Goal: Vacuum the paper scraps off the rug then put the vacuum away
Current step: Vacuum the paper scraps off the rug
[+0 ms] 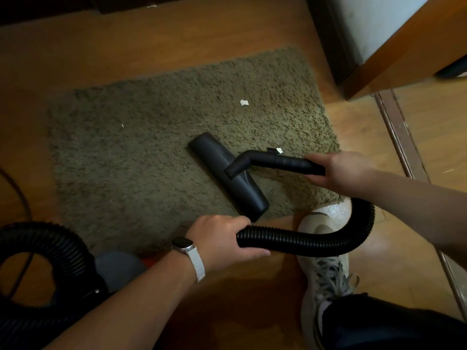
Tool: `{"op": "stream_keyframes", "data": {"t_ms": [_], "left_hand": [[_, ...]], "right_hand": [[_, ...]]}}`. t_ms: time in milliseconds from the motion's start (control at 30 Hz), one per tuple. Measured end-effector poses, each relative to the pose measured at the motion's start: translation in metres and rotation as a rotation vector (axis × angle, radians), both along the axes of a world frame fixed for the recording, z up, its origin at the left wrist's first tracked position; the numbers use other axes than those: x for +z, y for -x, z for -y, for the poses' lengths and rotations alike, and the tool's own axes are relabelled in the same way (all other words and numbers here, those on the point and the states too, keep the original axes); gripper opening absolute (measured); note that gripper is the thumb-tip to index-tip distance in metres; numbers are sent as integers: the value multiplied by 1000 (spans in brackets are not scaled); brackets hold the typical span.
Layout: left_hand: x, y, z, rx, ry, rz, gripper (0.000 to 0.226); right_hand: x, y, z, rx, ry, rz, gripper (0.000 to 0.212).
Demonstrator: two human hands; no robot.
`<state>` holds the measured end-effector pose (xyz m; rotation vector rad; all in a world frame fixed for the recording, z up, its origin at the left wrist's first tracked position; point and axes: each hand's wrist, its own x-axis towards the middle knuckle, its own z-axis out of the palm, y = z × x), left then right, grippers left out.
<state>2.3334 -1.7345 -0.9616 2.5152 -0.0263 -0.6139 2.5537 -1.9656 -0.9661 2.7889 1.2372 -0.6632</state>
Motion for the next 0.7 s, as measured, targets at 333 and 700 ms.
{"op": "stream_keyframes", "data": {"t_ms": [333,700], "left_hand": [[7,-6,-8,94,11,8,57],[9,-7,-19,107,-22,-6,58]], "right_hand": [[6,-31,0,-340,32,-24,23],[10,-30,-40,-180,12,-53,22]]}}
